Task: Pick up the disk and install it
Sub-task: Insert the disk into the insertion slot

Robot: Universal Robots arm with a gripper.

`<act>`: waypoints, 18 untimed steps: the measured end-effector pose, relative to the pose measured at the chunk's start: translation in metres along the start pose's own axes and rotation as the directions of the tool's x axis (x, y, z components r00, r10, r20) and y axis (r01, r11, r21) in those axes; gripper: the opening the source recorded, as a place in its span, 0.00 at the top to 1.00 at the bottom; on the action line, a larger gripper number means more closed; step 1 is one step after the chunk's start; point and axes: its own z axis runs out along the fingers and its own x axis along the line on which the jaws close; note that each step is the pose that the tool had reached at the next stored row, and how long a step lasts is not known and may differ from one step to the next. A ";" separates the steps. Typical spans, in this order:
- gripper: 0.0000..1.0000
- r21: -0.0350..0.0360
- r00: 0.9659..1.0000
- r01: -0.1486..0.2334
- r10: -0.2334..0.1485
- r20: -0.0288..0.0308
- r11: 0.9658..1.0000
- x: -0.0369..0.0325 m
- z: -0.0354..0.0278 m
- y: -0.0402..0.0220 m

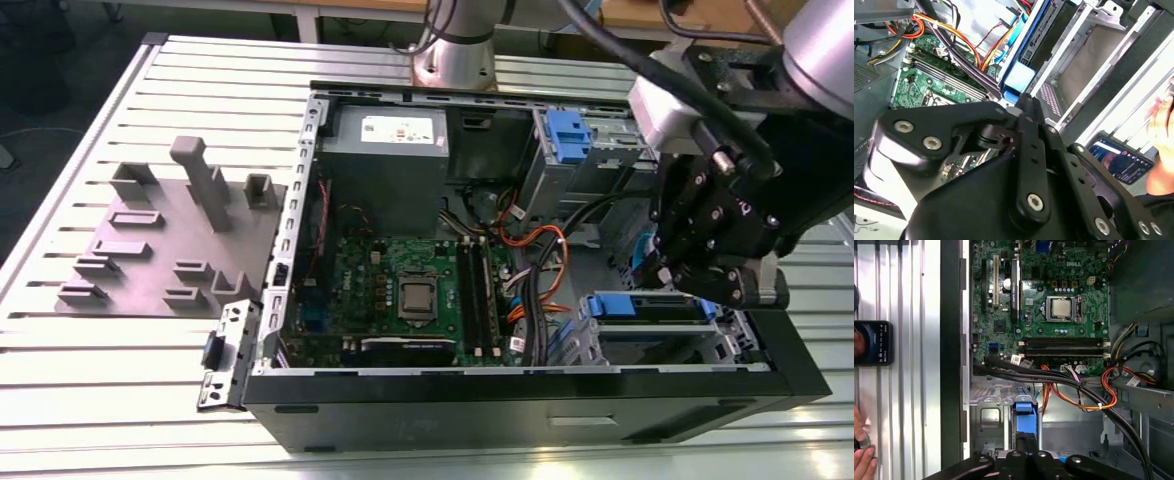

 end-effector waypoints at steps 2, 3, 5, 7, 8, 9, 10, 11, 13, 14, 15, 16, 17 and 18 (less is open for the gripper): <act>0.89 0.000 1.000 0.000 0.000 0.000 1.000 0.0002 0.0036 -0.0001; 0.89 0.000 1.000 0.000 0.000 0.000 1.000 0.0002 0.0054 -0.0001; 0.89 0.000 1.000 0.000 0.000 0.000 1.000 0.0004 0.0091 -0.0001; 0.89 0.000 1.000 0.000 0.000 0.000 1.000 0.0006 0.0127 -0.0003; 0.89 0.000 1.000 0.000 0.000 0.000 1.000 0.0006 0.0145 -0.0003; 0.89 0.000 1.000 0.000 0.000 0.000 1.000 0.0007 0.0163 -0.0003; 0.89 0.000 1.000 0.000 0.000 0.000 1.000 0.0008 0.0181 -0.0004; 0.89 0.000 1.000 0.000 0.000 0.000 1.000 0.0009 0.0201 -0.0004; 0.89 0.000 1.000 0.000 0.000 0.000 1.000 0.0010 0.0237 -0.0005; 0.89 0.000 1.000 0.000 0.000 0.000 1.000 0.0011 0.0255 -0.0005; 0.89 0.000 1.000 0.000 0.000 0.000 1.000 0.0012 0.0270 -0.0006; 0.89 0.000 1.000 0.000 0.000 0.000 1.000 0.0012 0.0274 -0.0006; 0.89 0.000 1.000 0.000 0.000 0.000 1.000 0.0012 0.0273 -0.0006; 0.89 0.000 1.000 0.000 0.000 0.000 1.000 0.0012 0.0274 -0.0006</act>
